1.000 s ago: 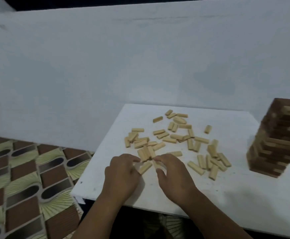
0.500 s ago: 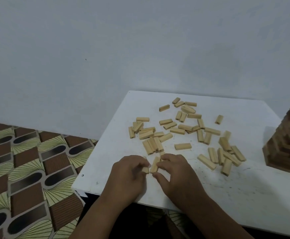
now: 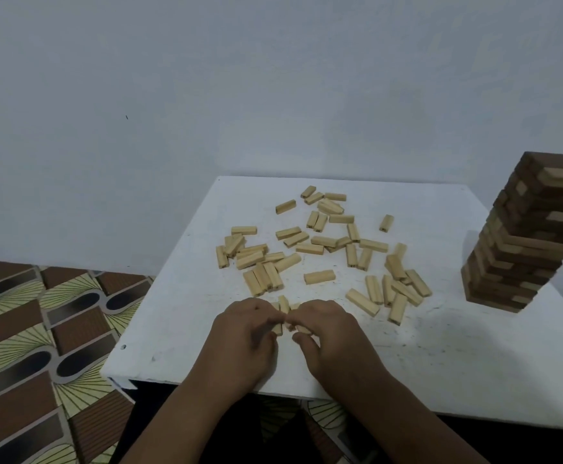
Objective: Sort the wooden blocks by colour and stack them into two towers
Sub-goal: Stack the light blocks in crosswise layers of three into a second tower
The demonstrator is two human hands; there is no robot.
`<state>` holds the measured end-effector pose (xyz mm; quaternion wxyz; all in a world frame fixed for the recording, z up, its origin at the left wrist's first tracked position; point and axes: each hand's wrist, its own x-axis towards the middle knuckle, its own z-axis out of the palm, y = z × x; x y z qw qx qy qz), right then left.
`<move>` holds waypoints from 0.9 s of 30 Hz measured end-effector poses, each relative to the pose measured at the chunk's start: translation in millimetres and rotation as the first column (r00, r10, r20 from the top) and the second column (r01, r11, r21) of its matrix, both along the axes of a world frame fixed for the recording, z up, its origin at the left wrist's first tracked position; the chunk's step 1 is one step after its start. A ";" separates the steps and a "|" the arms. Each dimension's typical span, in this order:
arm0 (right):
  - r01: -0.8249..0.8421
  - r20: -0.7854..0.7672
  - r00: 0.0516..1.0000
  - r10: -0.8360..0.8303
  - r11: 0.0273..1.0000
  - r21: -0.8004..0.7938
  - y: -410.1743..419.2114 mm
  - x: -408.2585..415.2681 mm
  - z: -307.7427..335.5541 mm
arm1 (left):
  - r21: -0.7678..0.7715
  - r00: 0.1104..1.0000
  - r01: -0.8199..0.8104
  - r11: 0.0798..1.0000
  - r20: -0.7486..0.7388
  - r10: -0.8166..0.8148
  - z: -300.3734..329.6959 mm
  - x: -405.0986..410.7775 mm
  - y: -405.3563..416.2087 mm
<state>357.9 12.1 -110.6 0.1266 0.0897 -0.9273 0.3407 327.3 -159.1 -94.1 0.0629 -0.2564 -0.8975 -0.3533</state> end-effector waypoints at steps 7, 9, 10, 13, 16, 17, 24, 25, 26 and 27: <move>-0.001 -0.016 1.000 0.001 1.000 0.016 6.5 0.3 4.1 | 0.050 0.997 -0.075 0.996 0.009 0.075 -3.9 -2.4 -6.3; -0.008 -0.022 1.000 0.009 0.998 0.061 6.1 0.2 5.4 | 0.045 0.997 -0.072 0.996 0.009 0.071 -4.0 -2.6 -6.2; -0.016 -0.018 1.000 0.017 0.997 0.078 5.3 0.0 5.0 | 0.039 0.998 -0.070 0.997 0.006 0.070 -4.4 -3.1 -6.3; -0.058 -0.073 0.995 0.066 0.992 0.113 2.7 -0.2 1.2 | 0.039 0.998 -0.066 0.997 0.006 0.066 -5.3 -4.6 -7.7; -0.109 -0.124 0.984 0.126 0.984 0.139 -0.3 1.6 -2.9 | 0.037 0.995 -0.094 0.995 0.028 0.093 -5.0 -5.0 -10.1; -0.108 -0.131 0.983 0.126 0.984 0.138 -0.8 0.9 -4.0 | 0.039 0.994 -0.106 0.994 0.035 0.104 -4.8 -4.7 -11.2; -0.028 0.043 0.999 0.032 0.997 -0.078 6.5 -5.0 -0.2 | 0.102 0.997 -0.074 0.992 0.038 0.071 -4.0 -3.2 -15.5; -0.045 0.040 0.998 0.047 0.998 -0.052 6.8 -5.4 -0.7 | 0.095 0.998 -0.062 0.994 0.031 0.059 -4.8 -3.5 -14.8; -0.064 0.031 0.997 0.064 0.998 0.000 6.4 -6.1 -2.0 | 0.082 0.999 -0.050 0.995 0.023 0.048 -5.6 -3.9 -14.0; -0.071 0.015 0.997 0.071 0.996 0.051 5.0 -6.8 -1.6 | 0.064 0.999 -0.042 0.997 0.017 0.041 -6.0 -4.1 -13.2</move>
